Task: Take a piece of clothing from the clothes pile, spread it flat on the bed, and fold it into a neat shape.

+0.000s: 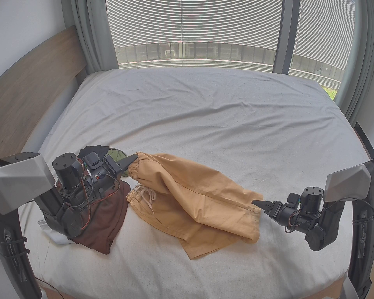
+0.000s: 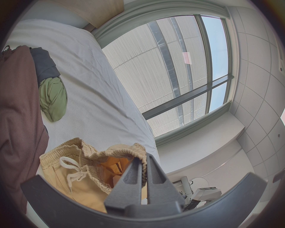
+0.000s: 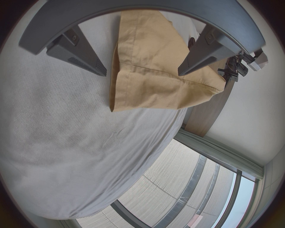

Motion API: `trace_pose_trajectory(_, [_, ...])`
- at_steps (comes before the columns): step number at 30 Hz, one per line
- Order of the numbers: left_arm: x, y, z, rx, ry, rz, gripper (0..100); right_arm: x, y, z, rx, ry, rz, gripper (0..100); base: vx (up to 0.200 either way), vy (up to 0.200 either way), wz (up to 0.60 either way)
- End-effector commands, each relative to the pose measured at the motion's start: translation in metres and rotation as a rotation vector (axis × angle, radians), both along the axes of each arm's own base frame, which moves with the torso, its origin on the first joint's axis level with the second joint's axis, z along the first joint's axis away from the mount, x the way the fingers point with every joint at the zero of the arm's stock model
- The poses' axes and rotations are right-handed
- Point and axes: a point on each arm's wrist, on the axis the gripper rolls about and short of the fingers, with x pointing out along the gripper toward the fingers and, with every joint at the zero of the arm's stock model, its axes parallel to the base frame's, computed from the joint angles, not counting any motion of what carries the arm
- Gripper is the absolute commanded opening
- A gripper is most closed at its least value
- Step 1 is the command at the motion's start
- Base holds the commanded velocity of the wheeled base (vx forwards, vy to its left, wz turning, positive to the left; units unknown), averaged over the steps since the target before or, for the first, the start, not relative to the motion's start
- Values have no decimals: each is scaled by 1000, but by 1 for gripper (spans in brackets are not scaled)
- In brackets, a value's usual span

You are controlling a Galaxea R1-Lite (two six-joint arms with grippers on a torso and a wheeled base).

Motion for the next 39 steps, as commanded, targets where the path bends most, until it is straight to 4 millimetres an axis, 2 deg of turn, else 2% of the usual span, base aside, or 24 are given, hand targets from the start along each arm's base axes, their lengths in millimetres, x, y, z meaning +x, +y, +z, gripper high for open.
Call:
trace_pose_trajectory(1, [0, 0, 0, -1, 0, 1, 0, 1, 5, -12, -3, 21, 15, 100, 0, 0, 0])
trace_pose_trajectory(12, [0, 0, 0, -1, 2, 0, 0, 2, 24, -11, 23, 20, 62, 100, 0, 0, 0])
trace_pose_trajectory(18, [0, 0, 0, -1, 2, 0, 0, -5, 37, -1, 29, 1, 106, 100, 0, 0, 0])
trace_pose_trajectory(26, [0, 0, -1, -1, 2, 0, 0, -8, 34, 14, 36, -29, 100, 100, 0, 0, 0])
trace_pose_trajectory(31, [1, 0, -4, 1, 11, 0, 0, -6, 31, 10, 34, -24, 91, 100, 0, 0, 0])
trace_pose_trajectory(35, [1, 0, -3, 0, 8, -2, 0, -1, 31, -4, 28, 1, 86, 100, 0, 0, 0])
trace_pose_trajectory(39, [0, -1, -2, 0, 6, -5, 0, 2, 34, -5, 31, -7, 95, 100, 0, 0, 0])
